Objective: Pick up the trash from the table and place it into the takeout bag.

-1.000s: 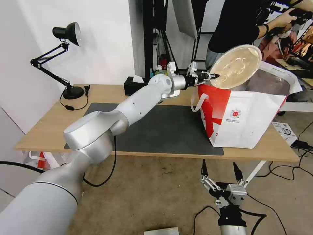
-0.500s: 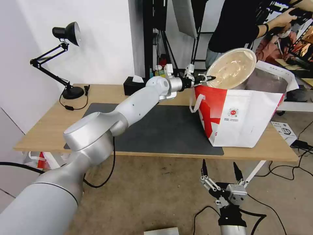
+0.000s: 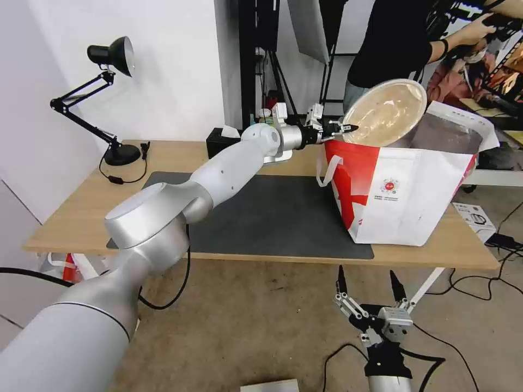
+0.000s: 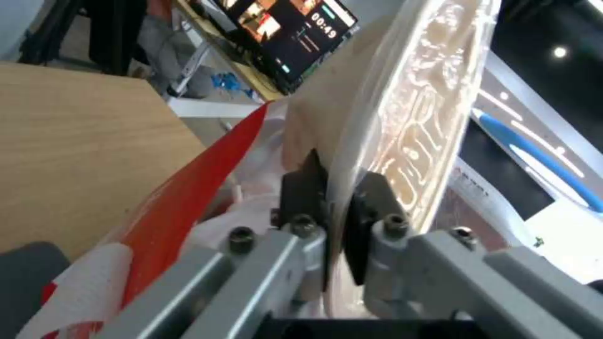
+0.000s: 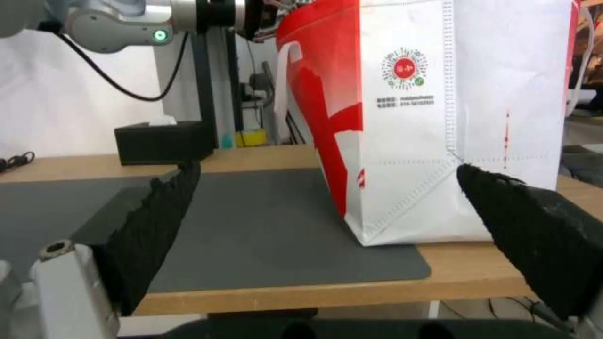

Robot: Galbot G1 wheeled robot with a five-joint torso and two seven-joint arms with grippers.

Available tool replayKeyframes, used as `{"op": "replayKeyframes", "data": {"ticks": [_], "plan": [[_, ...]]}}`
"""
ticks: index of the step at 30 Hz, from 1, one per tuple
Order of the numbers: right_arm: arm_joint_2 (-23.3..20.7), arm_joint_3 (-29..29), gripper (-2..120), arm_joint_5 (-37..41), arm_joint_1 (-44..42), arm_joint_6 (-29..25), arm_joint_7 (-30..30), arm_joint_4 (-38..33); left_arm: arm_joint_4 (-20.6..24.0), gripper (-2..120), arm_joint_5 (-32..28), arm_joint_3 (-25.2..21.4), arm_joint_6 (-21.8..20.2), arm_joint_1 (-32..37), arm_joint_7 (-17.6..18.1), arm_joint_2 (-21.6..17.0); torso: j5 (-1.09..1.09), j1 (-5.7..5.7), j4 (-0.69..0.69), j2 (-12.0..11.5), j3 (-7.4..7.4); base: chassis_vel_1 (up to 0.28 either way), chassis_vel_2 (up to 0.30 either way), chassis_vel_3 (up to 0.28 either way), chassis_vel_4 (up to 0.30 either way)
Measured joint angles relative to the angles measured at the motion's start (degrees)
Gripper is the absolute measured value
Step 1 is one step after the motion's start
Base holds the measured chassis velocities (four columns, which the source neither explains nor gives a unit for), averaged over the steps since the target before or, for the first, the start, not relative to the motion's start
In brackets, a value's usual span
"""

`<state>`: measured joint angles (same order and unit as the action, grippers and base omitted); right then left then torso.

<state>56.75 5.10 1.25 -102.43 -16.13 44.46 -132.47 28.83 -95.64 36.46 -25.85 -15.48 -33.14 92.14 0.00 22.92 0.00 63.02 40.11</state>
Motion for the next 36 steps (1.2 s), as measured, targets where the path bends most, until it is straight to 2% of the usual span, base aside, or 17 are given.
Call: {"op": "replayKeyframes", "data": {"ticks": [1,2,6,8,10,11,14,16,20,21,25,31,36], "plan": [[0.0,0.0,100,0.0,0.0,0.0,0.0,0.0,-0.02,15,0.0,-0.08,0.06,-0.18,0.09,0.0,0.0,0.0,0.0,0.01,0.0,0.0,0.0,0.0,0.0],[0.0,0.0,100,0.0,0.0,0.0,0.0,0.0,-0.02,15,0.0,-0.08,0.06,-0.18,0.09,0.0,0.0,0.0,0.0,0.01,0.0,0.0,0.0,0.0,0.0],[0.0,0.0,100,0.0,0.0,0.0,0.0,0.0,-0.23,32,0.0,-0.47,0.32,-0.56,0.7,0.0,0.0,0.0,0.0,0.0,0.0,0.0,0.0,0.0,0.0],[0.0,0.0,100,0.0,0.0,0.0,0.0,0.0,-0.23,36,0.0,-0.51,0.34,-0.61,0.83,0.0,0.0,0.0,0.0,0.0,0.0,0.0,0.0,0.0,0.0],[0.0,0.0,100,0.0,0.0,0.0,0.0,0.0,-0.32,46,-0.01,-0.68,0.45,-0.77,1.18,0.0,0.0,0.0,0.0,0.0,0.0,0.0,0.0,0.0,0.0],[0.0,0.0,100,0.0,0.0,0.0,0.0,0.0,-0.32,46,-0.01,-0.68,0.45,-0.77,1.18,0.0,0.0,0.0,0.0,0.0,0.0,0.0,0.0,0.0,0.0],[0.0,0.0,100,0.0,0.0,0.0,0.0,0.0,-0.51,61,-0.02,-1.01,0.5,-1.09,1.32,0.0,0.0,0.0,0.0,0.0,0.0,0.0,0.0,0.0,0.0],[0.0,0.0,100,0.0,0.0,0.0,0.0,0.0,-0.51,65,-0.02,-1.03,0.52,-1.21,1.34,0.0,0.0,0.0,0.0,0.01,0.0,0.0,0.0,0.0,0.0],[0.0,0.0,100,0.0,0.0,0.0,0.0,0.0,-0.66,83,-0.02,-1.23,0.69,-1.65,1.7,0.0,0.0,0.0,-0.01,0.01,0.0,0.0,0.0,0.0,0.0],[0.0,0.0,100,0.0,0.0,0.0,0.0,0.0,-0.66,83,-0.02,-1.23,0.69,-1.65,1.7,0.0,0.0,0.0,-0.01,0.01,0.0,0.0,0.0,0.0,0.0],[0.0,0.0,100,0.0,0.0,0.0,0.0,0.0,-0.73,99,0.09,-1.82,0.93,-2.22,2.06,0.0,0.0,0.0,0.0,0.01,0.0,0.0,0.0,0.0,0.0],[0.0,0.0,100,0.0,0.0,0.0,0.0,0.0,0.52,100,0.97,-3.91,1.49,-2.81,2.17,0.0,0.0,0.0,0.01,0.01,0.0,0.0,0.0,0.0,0.0],[0.0,0.0,100,0.0,0.0,0.0,0.0,0.0,3.97,100,1.61,-7.1,2.39,-4.03,2.69,0.0,0.01,0.0,-0.01,0.01,0.0,0.0,0.0,0.0,0.0]]}}
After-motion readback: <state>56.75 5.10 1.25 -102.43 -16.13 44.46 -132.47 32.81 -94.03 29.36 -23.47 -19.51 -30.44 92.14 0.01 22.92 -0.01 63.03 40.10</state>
